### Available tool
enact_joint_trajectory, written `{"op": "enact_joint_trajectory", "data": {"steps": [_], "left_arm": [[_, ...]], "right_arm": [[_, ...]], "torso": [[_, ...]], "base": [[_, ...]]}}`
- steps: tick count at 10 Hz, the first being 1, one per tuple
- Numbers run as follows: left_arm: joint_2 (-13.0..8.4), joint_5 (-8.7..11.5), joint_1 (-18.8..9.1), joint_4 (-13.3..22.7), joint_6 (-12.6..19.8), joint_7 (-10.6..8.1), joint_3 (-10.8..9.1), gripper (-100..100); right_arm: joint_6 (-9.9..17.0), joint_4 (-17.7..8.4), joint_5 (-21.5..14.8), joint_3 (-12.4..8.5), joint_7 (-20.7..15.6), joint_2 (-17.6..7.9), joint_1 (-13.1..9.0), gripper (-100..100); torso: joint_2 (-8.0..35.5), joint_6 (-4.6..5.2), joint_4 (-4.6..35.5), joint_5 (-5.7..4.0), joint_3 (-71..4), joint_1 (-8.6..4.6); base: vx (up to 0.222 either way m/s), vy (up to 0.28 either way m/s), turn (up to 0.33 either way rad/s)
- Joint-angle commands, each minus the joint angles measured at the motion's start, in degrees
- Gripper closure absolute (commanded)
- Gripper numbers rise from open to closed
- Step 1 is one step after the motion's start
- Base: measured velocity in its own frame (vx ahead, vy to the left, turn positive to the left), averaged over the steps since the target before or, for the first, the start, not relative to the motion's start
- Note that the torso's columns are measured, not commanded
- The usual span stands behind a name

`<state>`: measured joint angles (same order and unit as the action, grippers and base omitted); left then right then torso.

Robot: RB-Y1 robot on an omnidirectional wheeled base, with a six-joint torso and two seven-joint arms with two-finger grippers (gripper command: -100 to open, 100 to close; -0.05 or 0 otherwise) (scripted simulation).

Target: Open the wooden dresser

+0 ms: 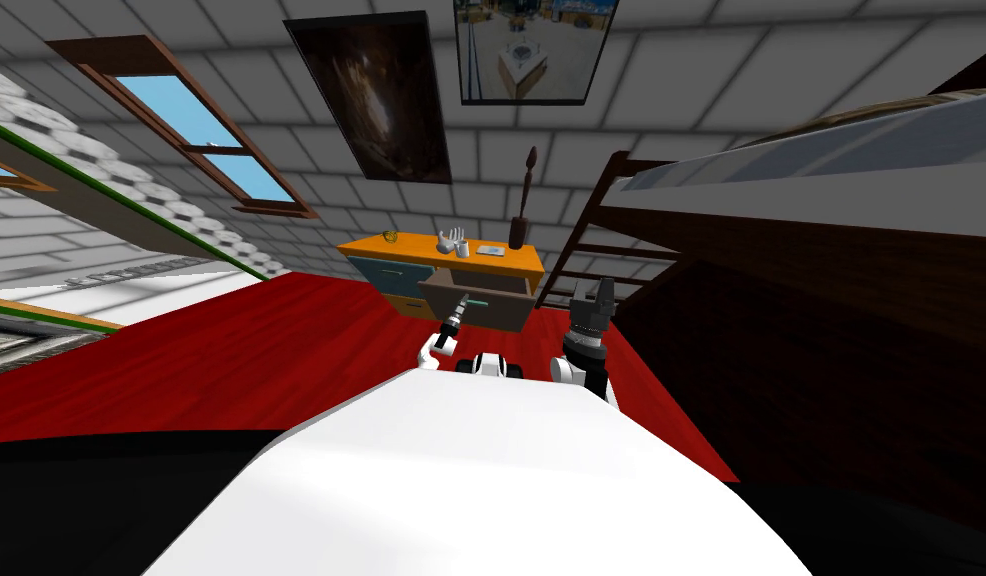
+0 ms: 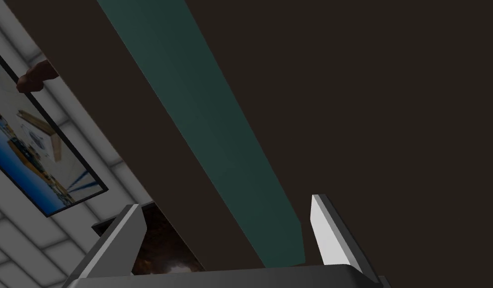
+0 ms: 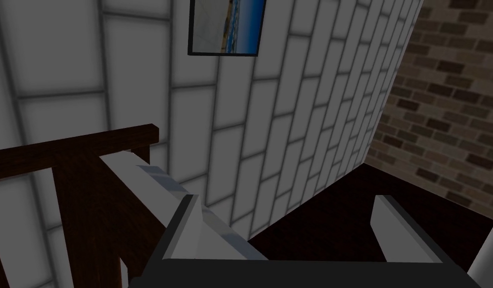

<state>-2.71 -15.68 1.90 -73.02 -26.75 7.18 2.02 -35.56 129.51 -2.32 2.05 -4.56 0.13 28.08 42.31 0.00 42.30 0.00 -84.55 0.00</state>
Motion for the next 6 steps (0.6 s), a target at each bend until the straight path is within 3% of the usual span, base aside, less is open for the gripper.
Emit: {"op": "enact_joint_trajectory", "data": {"steps": [1, 3, 4, 5, 6], "left_arm": [[-0.15, -0.15, -1.58, -2.17, 3.87, -0.65, 0.29, -100], [-0.34, -0.22, -2.92, -3.51, 6.52, -1.16, 0.43, -100], [-0.41, -0.17, -2.0, -2.84, 5.82, -1.1, 0.49, -100], [-0.43, -0.18, -2.0, -2.92, 6.33, -1.22, 0.53, 0], [-0.43, -0.18, -1.89, -2.78, 6.38, -1.22, 0.54, 0]], "right_arm": [[0.0, 0.0, 0.0, 0.0, 0.0, 0.0, 0.0, 0], [0.0, 0.0, 0.0, 0.0, 0.0, 0.0, 0.0, 0], [0.0, 0.0, 0.0, 0.0, 0.0, 0.0, 0.0, 0], [0.0, 0.0, 0.0, 0.0, 0.0, 0.0, 0.0, 0], [0.0, 0.0, 0.0, 0.0, 0.0, 0.0, 0.0, 0]], "torso": [[0.01, 0.0, 0.0, 0.0, 0.0, 0.0], [0.18, -0.01, 0.17, -0.08, 0.09, -0.08], [0.29, -0.03, 0.36, -0.15, 0.15, -0.12], [0.26, -0.04, 0.25, -0.12, 0.15, -0.12], [0.16, -0.02, 0.18, -0.08, 0.09, -0.09]], "base": [[-0.064, 0.003, -0.004], [-0.057, 0.004, -0.007], [-0.017, 0.002, -0.006], [0.0, 0.0, 0.0], [0.0, 0.0, 0.0]]}}
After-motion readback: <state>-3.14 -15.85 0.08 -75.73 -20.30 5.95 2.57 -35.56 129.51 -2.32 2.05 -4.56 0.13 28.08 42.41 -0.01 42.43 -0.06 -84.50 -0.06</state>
